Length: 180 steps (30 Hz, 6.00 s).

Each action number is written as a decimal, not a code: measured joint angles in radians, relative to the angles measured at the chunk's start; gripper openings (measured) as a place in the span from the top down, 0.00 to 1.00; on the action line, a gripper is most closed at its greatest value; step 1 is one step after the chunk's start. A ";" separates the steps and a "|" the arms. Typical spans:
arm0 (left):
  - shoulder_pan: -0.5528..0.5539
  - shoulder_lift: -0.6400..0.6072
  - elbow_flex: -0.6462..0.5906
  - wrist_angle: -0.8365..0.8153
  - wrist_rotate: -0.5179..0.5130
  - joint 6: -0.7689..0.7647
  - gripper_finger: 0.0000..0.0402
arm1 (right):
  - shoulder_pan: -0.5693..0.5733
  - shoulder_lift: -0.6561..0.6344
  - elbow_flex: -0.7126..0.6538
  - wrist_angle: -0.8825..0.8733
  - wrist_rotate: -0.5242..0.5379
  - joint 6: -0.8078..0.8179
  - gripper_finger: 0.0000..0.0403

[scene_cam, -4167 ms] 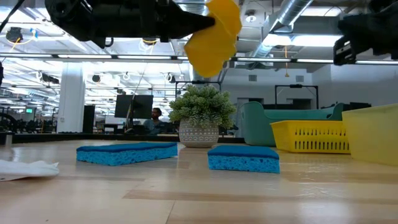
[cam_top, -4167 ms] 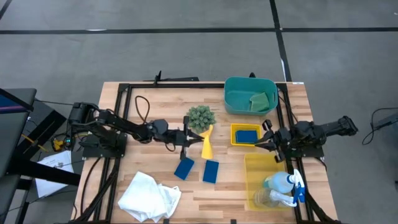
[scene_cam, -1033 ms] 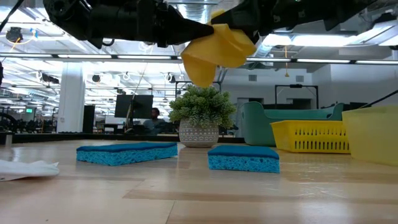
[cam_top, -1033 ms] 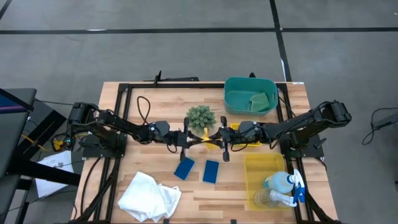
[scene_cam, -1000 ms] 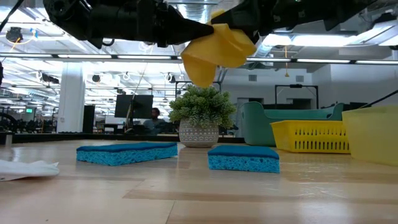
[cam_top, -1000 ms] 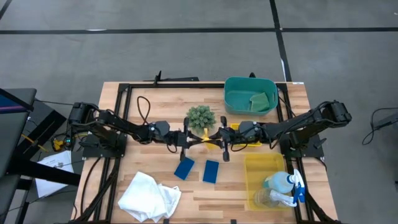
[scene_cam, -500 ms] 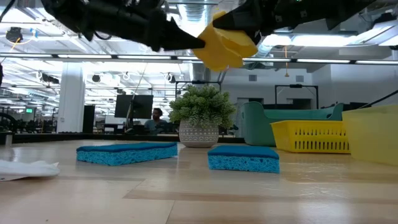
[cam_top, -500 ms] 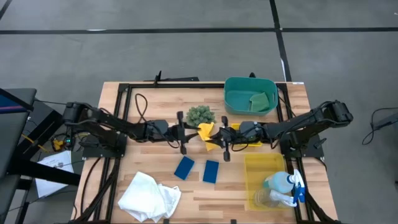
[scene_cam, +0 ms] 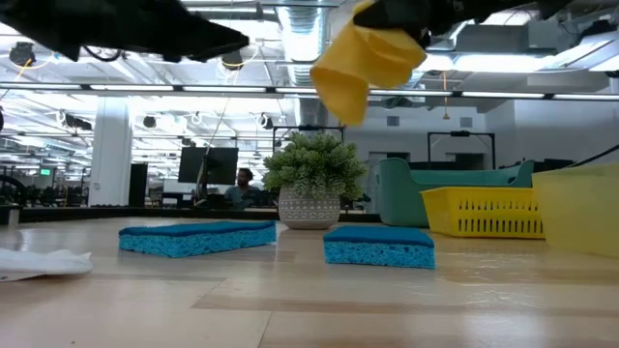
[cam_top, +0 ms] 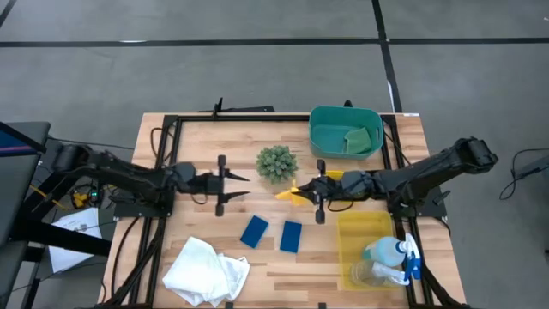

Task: Pick & Place Kitchen Items
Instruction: Put the yellow towel into the green bin

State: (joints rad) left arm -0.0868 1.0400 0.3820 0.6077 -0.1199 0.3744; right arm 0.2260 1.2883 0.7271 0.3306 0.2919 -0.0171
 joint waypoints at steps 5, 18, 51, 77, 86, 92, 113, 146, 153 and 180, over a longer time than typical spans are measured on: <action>0.000 -0.104 -0.083 0.030 0.024 -0.007 0.62 | 0.036 -0.036 0.001 -0.063 0.067 0.022 1.00; 0.072 -0.142 -0.180 0.020 0.021 -0.009 0.79 | 0.126 -0.089 0.001 -0.164 0.189 0.049 1.00; 0.189 -0.626 -0.300 -0.305 0.211 -0.019 0.99 | 0.098 -0.298 0.001 -0.329 0.374 0.067 1.00; 0.189 -0.627 -0.300 -0.323 0.211 -0.020 0.99 | -0.579 -0.601 -0.234 -0.316 0.115 0.098 1.00; 0.189 -0.627 -0.300 -0.323 0.211 -0.020 0.99 | -0.762 -0.578 -0.353 -0.206 0.038 0.172 1.00; 0.189 -0.627 -0.300 -0.324 0.211 -0.020 0.99 | -0.825 -0.554 -0.373 -0.192 -0.008 0.183 1.00; 0.189 -0.627 -0.300 -0.339 0.211 -0.020 0.98 | -0.871 -0.516 -0.395 -0.165 -0.041 0.184 0.99; 0.189 -0.627 -0.299 -0.339 0.211 -0.021 0.98 | -0.870 -0.516 -0.395 -0.165 -0.037 0.197 0.34; 0.189 -0.627 -0.299 -0.341 0.211 -0.021 0.98 | -0.870 -0.516 -0.394 -0.165 -0.038 0.194 0.34; 0.189 -0.626 -0.299 -0.347 0.211 -0.024 0.98 | -0.743 -0.516 -0.235 -0.741 -0.160 0.538 0.34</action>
State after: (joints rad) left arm 0.1024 0.4141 0.0826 0.2610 0.0910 0.3500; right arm -0.5175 0.7727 0.4921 -0.4105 0.1316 0.5211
